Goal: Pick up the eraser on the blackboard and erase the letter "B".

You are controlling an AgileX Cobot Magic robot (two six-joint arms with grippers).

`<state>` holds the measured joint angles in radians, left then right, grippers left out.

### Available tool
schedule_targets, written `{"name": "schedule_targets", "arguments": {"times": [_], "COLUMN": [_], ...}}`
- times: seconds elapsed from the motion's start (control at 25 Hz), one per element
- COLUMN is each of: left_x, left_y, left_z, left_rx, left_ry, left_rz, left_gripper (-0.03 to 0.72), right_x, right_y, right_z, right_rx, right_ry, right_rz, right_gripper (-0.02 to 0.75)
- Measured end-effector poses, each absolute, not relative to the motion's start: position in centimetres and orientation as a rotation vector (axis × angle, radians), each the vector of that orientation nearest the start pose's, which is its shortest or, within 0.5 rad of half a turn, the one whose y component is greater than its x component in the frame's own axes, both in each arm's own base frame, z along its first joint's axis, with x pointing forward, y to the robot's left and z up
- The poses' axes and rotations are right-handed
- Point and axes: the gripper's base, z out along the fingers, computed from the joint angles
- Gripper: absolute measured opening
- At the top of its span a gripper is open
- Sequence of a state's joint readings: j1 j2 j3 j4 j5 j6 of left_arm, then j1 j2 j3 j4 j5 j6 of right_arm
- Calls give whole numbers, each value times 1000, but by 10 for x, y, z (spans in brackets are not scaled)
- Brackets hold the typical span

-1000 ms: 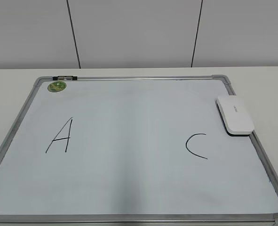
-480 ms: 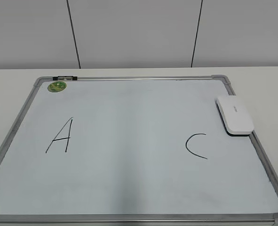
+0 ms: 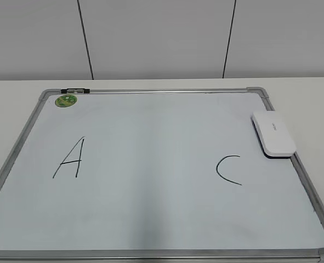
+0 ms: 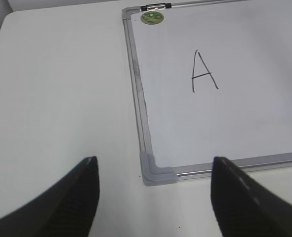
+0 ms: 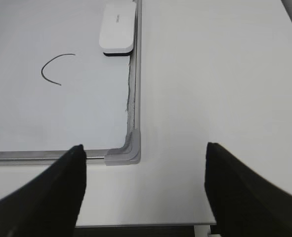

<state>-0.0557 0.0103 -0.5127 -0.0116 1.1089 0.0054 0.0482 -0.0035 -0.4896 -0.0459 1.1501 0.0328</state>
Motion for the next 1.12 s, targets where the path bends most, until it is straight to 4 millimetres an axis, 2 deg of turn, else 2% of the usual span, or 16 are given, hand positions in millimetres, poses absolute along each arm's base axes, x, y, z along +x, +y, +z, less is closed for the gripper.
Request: {"name": "schedule_targets", "arguments": {"times": [0.32,1.12], "left_x": [-7,-7], "left_y": [-1,-1], "left_z": [277,277], "left_rx": [-7,-7], "left_ry": [2087,2087], "left_rz": [-1,-1], "left_gripper": [500,495], "right_x": [-10,-10], "right_y": [-4,-4], "right_z": [268,268], "right_rx": [17,18], "right_ry": [2124,2121], "right_rz": [-24,-24], "right_gripper": [555,555]}}
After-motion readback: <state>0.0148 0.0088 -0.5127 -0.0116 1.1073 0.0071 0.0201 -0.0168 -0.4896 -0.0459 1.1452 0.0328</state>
